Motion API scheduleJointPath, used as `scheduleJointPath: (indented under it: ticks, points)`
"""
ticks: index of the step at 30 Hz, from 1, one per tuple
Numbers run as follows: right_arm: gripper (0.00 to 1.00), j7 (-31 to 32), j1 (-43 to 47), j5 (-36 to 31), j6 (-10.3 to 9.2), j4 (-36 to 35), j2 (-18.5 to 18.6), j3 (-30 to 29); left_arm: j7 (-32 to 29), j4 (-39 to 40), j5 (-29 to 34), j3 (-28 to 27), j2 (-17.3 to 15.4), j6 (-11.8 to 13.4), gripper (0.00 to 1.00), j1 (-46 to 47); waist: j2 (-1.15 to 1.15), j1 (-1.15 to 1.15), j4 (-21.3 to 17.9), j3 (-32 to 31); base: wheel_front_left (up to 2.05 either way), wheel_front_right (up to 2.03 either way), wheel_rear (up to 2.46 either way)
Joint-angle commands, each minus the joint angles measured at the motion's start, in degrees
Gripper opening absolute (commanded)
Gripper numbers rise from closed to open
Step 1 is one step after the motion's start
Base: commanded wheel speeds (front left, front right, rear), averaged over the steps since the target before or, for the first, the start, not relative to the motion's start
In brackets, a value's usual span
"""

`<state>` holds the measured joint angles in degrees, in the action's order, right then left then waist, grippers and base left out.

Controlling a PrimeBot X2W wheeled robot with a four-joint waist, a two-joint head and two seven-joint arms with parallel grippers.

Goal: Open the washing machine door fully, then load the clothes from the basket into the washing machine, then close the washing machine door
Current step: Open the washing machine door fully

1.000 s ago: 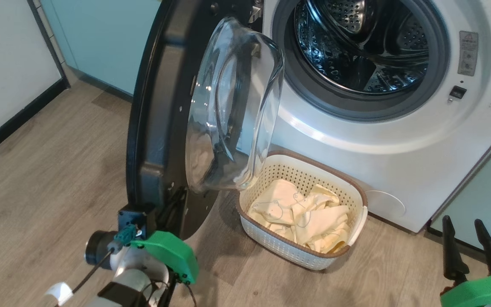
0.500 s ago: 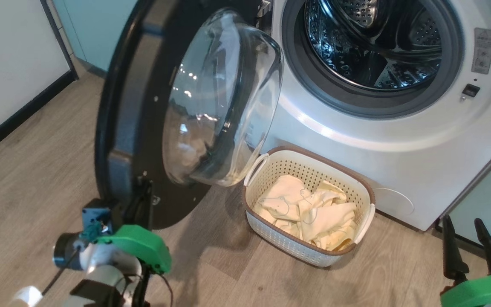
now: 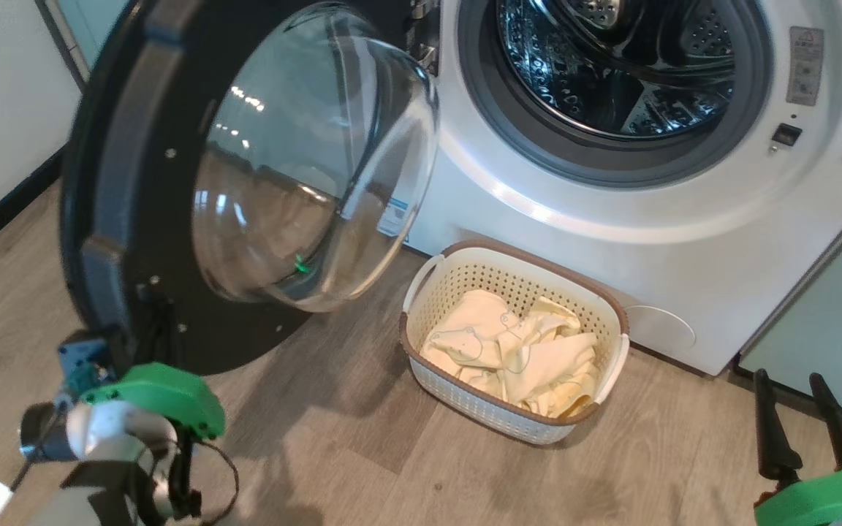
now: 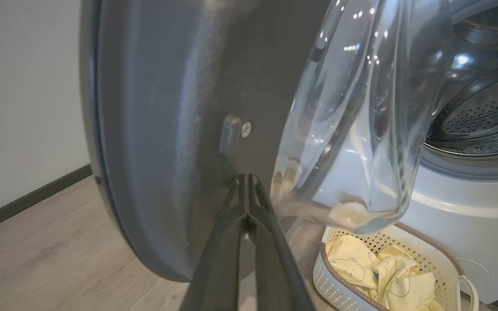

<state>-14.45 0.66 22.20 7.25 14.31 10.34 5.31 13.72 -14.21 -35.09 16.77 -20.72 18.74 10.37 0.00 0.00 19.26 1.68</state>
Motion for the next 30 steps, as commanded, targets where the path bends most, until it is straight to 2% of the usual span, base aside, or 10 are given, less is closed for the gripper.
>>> scheduleJointPath:
  ticks: [1,8,19,30]
  points:
    - [1.00,-0.5,-3.0,0.3,0.24,-1.5,1.7,1.0,1.0,-0.5,-0.5,-4.0,-1.7,-0.6,0.00,4.9,0.00,0.00,-0.6,0.2,0.00,0.00,0.00]
    - [1.00,-0.5,-3.9,0.4,0.24,-1.6,2.2,1.5,1.2,-6.1,-0.4,-9.5,-1.3,-3.0,0.00,8.2,0.00,0.00,-2.2,1.6,0.00,0.00,0.00]
    - [1.00,-0.5,-5.8,0.6,0.24,-2.0,3.2,1.8,1.3,-6.2,5.1,-18.4,2.5,-3.1,0.00,9.5,0.00,0.00,-3.7,5.2,0.00,0.00,0.00]
    - [1.00,-0.5,-7.8,0.4,0.24,-2.0,3.6,2.3,1.3,-10.5,8.4,-24.5,4.2,-5.8,0.00,13.2,0.00,0.00,-3.9,7.7,0.00,0.00,0.00]
